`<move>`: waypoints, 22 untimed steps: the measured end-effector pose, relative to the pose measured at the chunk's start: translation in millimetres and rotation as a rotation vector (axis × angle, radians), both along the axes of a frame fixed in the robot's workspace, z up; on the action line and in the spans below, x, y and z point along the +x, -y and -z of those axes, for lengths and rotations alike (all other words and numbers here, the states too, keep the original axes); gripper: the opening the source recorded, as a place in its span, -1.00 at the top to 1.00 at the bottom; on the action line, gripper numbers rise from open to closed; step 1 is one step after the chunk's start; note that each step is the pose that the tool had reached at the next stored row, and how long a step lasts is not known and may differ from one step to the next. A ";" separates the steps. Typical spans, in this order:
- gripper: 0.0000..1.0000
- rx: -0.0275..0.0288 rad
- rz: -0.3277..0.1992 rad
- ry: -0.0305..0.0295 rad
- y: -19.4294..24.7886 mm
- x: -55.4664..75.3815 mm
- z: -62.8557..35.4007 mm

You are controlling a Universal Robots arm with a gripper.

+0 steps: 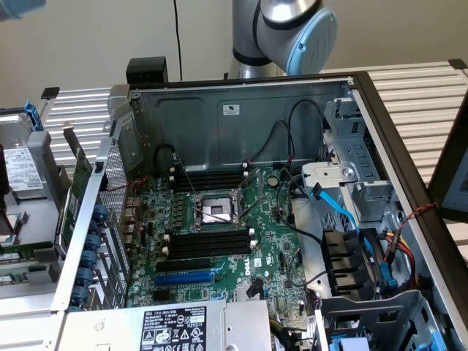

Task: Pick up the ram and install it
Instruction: 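Pick up the ram and move it above insertion slot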

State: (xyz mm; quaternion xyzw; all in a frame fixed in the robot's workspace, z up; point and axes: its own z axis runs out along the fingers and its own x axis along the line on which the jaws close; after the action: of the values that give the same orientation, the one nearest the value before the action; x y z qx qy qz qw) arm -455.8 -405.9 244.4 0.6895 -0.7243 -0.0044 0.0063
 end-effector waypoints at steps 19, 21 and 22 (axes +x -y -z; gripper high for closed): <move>0.22 0.0008 -0.094 -0.0061 2.2 0.1 29.6; 0.22 0.0009 -0.093 -0.0061 4.0 0.0 33.2; 0.22 0.0013 -0.094 -0.0060 5.2 0.1 34.7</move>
State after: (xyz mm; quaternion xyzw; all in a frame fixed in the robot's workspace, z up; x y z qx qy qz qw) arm -455.7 -411.1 209.7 0.7226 -0.6912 -0.0066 0.0082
